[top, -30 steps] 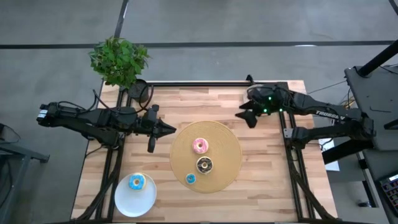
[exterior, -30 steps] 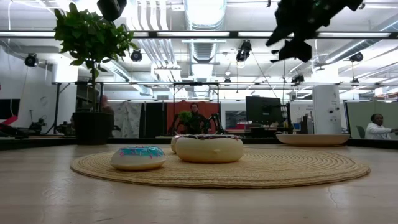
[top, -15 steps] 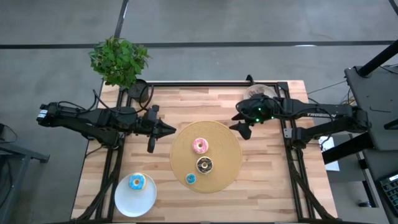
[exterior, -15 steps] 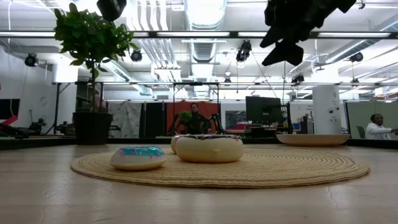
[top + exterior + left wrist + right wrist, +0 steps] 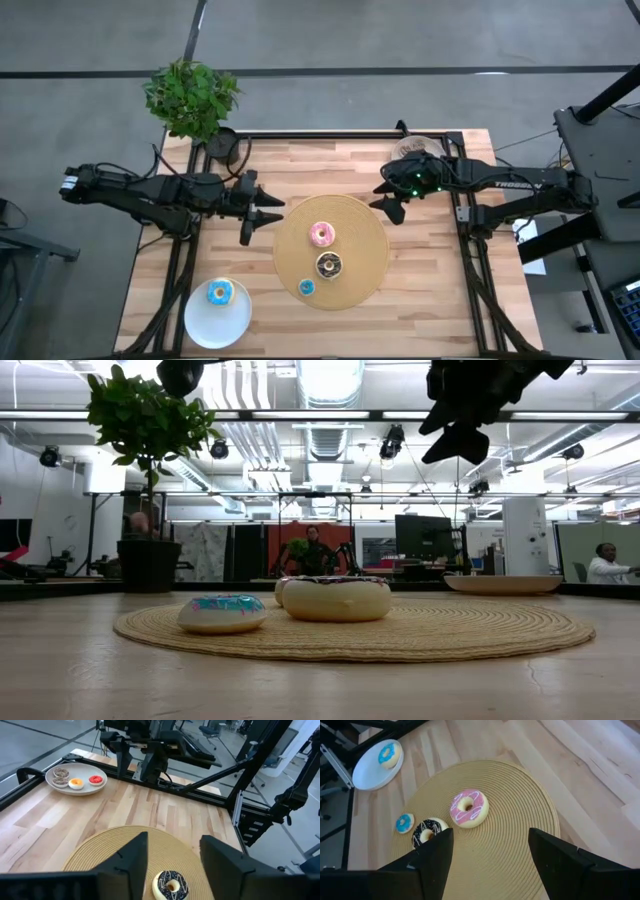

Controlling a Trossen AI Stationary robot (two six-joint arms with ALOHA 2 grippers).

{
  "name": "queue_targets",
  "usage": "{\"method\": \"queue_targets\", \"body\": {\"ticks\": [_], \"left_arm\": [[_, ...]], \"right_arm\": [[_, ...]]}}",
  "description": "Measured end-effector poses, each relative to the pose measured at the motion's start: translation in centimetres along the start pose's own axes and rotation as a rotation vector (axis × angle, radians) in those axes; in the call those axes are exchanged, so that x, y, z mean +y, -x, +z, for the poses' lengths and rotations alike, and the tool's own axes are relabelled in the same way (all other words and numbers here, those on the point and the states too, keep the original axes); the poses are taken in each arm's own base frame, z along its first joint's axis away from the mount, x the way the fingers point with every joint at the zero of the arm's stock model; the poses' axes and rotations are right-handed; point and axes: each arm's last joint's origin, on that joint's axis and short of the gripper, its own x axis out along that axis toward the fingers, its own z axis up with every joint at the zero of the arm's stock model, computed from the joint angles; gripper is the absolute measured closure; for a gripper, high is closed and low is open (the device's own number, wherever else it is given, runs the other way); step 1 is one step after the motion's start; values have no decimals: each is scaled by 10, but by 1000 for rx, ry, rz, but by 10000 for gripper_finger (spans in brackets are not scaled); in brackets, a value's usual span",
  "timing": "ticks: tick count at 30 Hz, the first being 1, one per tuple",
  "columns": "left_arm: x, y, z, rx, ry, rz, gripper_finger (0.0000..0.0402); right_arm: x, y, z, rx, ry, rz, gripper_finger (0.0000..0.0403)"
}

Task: Pick & Place donuts
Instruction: Put the large pink donut on the white plate

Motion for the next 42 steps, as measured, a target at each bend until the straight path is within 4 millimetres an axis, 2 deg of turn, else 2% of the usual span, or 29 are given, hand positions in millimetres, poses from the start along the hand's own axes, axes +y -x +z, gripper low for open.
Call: {"method": "queue_targets", "body": {"ticks": [5,10,20,24,36,42], "left_arm": [[-1,-11,-4,50,-11,-6,225],[-6,-22,4,72,-56,-38,223],[-12,-42,15,290,-179,13,223],[-15,-51,19,372,-234,24,223],[-15,-86,14,475,-328,35,223],[-10,-93,11,495,-322,51,223]], "right_arm": [[-1,2,-3,29,-4,-12,154],[3,12,2,21,-6,-9,154],[20,61,25,-106,31,43,154],[24,81,27,-125,78,42,154],[25,116,19,-125,135,17,154],[29,131,12,-147,189,94,154]]}}
